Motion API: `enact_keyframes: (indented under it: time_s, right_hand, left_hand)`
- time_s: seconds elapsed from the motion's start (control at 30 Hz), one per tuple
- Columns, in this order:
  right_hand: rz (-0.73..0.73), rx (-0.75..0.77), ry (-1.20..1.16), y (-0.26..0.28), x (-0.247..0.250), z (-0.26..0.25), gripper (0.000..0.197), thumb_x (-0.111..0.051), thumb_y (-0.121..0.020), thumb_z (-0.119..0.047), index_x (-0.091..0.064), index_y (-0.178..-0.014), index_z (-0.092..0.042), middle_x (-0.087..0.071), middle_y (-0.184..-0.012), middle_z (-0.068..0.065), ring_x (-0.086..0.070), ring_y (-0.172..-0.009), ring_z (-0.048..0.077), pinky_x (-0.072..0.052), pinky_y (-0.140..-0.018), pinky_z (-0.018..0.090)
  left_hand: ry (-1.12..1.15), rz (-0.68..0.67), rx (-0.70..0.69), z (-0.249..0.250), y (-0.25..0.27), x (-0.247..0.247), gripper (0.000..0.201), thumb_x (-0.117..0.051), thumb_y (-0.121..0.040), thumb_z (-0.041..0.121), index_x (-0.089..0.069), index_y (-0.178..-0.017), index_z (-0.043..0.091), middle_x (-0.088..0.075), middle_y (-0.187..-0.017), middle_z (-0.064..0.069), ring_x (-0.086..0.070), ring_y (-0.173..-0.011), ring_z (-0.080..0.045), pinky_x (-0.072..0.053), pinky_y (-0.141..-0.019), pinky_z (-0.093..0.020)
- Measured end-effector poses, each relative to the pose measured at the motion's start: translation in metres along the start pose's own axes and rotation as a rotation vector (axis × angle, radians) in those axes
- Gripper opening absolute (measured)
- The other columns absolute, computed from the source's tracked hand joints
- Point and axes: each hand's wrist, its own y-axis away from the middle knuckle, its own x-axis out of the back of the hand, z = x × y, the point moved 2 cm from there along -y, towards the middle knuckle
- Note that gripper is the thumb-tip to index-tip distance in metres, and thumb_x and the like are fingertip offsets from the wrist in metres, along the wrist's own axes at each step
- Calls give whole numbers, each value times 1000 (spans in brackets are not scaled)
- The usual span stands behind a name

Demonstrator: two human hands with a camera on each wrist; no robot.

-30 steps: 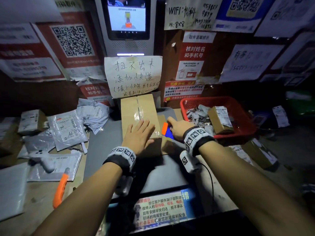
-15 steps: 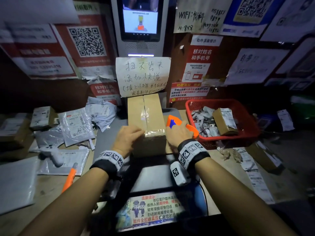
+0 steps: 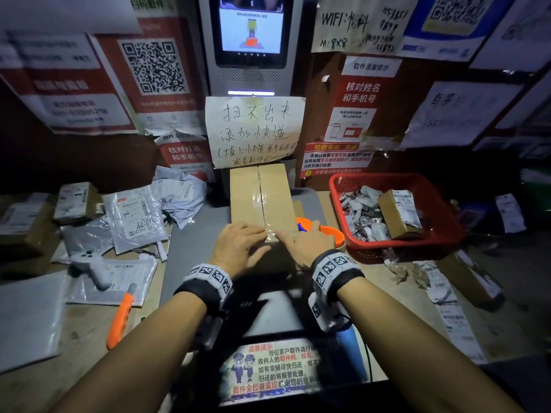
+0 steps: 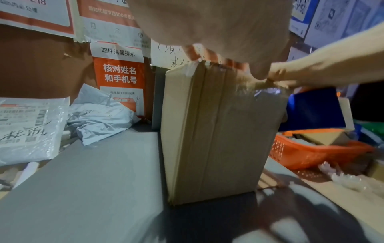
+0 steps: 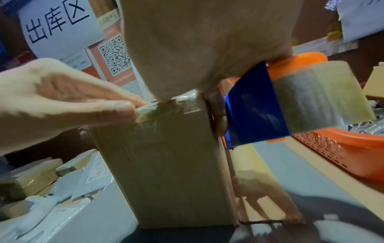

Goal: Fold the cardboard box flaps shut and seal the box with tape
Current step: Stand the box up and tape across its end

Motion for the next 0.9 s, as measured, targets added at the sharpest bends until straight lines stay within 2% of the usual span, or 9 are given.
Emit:
enact_keyframes:
  time_s: [0.1, 0.23, 0.37, 0.43, 0.53, 0.63, 0.7, 0.8, 0.9]
  right_hand:
    - [-4, 4, 20, 4, 3, -2, 113, 0, -61, -99, -57, -123, -24, -37, -114, 15, -56, -94, 32, -47, -84, 41]
    - [-20, 2, 44, 8, 13, 0, 106, -21, -68, -98, -63, -119, -16, -40, -129, 16, -61, -91, 30, -53, -81, 39]
    - [-51, 57, 138, 9, 16, 2, 68, -36, -93, -72, -59, -129, -18, -32, -144, 22, -61, -104, 34, -52, -83, 41]
    - [-55, 80, 127, 10, 14, 8, 44, -45, -101, -51, -54, -137, -27, -37, -135, 18, -63, -103, 33, -53, -82, 36]
    - [-111, 64, -52, 14, 17, 15, 40, -45, -105, -21, -46, -145, -24, -47, -116, 6, -57, -119, 31, -52, -74, 20]
    - [-110, 16, -91, 11, 19, 18, 32, -43, -107, -27, -57, -135, -21, -45, -127, 15, -55, -117, 31, -52, -90, 39]
    - [-173, -12, -132, 4, 17, 24, 32, -47, -105, -35, -68, -116, -15, -49, -109, 15, -54, -110, 31, -49, -90, 41]
    - [-152, -17, -131, -5, 17, 35, 27, -58, -90, -24, -60, -65, -14, -60, -91, 21, -53, -91, 34, -43, -67, 37]
    - [-57, -79, -183, -3, 25, 37, 17, -47, -89, -14, -62, -82, -9, -61, -107, 21, -58, -93, 34, -45, -73, 35]
  left_hand:
    - [-39, -48, 54, 0, -15, -5, 31, -79, -72, 31, -55, -87, 19, -62, -98, -3, -54, -87, -26, -47, -71, -38]
    - [80, -110, 70, 0, -20, -11, 41, -81, -69, 19, -52, -97, 16, -61, -117, -9, -57, -105, -32, -47, -87, -45]
    - [203, -230, 146, -2, -21, -8, 58, -80, -73, 8, -55, -125, 4, -61, -115, -11, -56, -105, -33, -47, -93, -47]
    - [233, -300, 201, -7, -21, -5, 73, -74, -74, -3, -46, -141, 7, -56, -129, -10, -52, -114, -30, -44, -102, -44]
    - [223, -392, 253, -9, -18, -5, 82, -67, -75, -10, -37, -148, 13, -49, -141, -7, -42, -129, -32, -33, -112, -44]
    - [199, -386, 233, -6, -20, -3, 68, -68, -86, 9, -38, -146, 13, -50, -142, -4, -39, -133, -37, -25, -115, -47]
    - [239, -304, 221, -2, -22, 7, 48, -62, -93, 26, -46, -137, 13, -58, -127, -4, -53, -117, -30, -36, -107, -48]
    - [419, 123, 509, -8, -17, 26, 29, -53, -98, 22, -52, -126, 16, -62, -113, -2, -61, -102, -20, -47, -91, -36]
    - [465, 319, 905, -21, -5, 23, 37, -50, -97, 20, -47, -133, 11, -52, -133, -12, -50, -121, -26, -39, -102, -37]
